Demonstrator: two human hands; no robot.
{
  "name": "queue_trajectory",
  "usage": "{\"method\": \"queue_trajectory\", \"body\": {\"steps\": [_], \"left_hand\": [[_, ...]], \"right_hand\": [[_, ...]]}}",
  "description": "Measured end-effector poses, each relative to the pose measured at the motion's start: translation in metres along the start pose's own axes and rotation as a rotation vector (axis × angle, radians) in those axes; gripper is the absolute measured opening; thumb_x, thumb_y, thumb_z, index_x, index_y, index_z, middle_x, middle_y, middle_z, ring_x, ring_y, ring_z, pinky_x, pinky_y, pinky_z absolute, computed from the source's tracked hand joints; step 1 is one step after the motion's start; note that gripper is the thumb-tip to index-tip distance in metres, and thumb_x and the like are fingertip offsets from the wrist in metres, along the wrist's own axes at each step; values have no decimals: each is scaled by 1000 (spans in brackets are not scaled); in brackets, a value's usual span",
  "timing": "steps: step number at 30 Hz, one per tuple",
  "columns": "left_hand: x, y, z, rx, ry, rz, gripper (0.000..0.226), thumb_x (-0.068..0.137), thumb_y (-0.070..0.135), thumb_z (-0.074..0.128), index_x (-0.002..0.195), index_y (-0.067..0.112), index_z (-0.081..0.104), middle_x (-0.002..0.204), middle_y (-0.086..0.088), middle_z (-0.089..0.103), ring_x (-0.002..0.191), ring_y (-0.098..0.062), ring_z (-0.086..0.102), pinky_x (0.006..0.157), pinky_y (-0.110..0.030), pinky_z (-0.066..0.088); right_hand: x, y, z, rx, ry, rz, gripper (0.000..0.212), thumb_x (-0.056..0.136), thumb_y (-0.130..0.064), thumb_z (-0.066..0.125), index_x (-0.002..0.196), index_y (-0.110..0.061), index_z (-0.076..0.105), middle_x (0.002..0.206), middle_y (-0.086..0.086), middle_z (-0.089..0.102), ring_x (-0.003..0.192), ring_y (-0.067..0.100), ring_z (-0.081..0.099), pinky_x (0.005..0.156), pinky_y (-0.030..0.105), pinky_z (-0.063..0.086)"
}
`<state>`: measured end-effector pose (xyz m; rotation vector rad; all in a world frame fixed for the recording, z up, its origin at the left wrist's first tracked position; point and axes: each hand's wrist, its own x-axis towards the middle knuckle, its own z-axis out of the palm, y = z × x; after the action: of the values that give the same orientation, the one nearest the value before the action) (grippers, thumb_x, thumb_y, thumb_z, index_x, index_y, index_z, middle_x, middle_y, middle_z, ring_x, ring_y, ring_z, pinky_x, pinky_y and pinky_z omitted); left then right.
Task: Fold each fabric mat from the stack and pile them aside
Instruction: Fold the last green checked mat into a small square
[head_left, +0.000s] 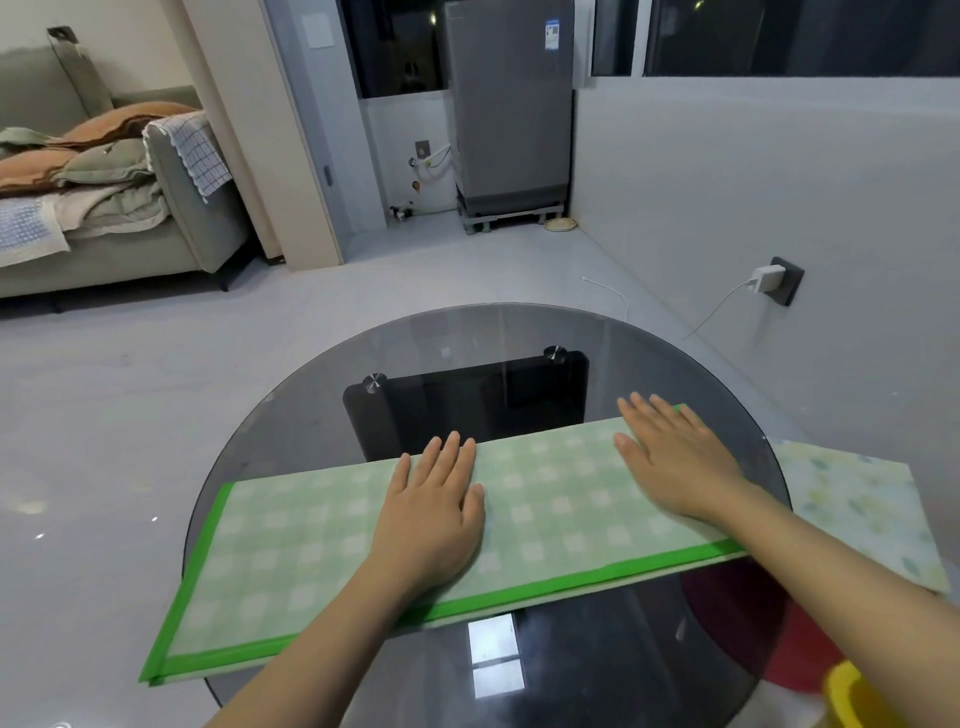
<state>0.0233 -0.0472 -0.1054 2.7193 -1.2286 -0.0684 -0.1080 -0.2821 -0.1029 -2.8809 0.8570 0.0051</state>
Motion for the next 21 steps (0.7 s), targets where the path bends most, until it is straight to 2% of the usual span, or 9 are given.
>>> {"method": "queue_trajectory", "body": {"steps": [7, 15, 21], "left_hand": [[-1, 2, -1, -4, -5, -8, 54, 101, 39, 14, 151, 27, -2, 159, 9, -8, 146, -9, -10, 119, -37, -6], [3, 2, -4, -29, -36, 11, 52, 102, 32, 14, 152, 24, 0, 159, 8, -5, 146, -9, -8, 119, -36, -7], [-8, -32, -7, -44, -4, -40, 52, 102, 32, 15, 152, 26, 2, 159, 11, -4, 146, -7, -7, 119, -34, -6]], "right_hand": [[-1, -17, -1, 61, 19, 50, 58, 100, -40, 13, 150, -15, -4, 158, 1, -4, 145, 15, -8, 118, 36, -9], [-15, -117, 5, 253, -23, -305, 50, 102, -28, 17, 150, -19, 4, 158, -3, 5, 145, 10, -3, 117, 30, -7], [-16, -130, 17, 95, -28, -328, 56, 100, -45, 15, 150, -26, 1, 158, -8, -2, 144, 7, -7, 118, 31, -7]]}}
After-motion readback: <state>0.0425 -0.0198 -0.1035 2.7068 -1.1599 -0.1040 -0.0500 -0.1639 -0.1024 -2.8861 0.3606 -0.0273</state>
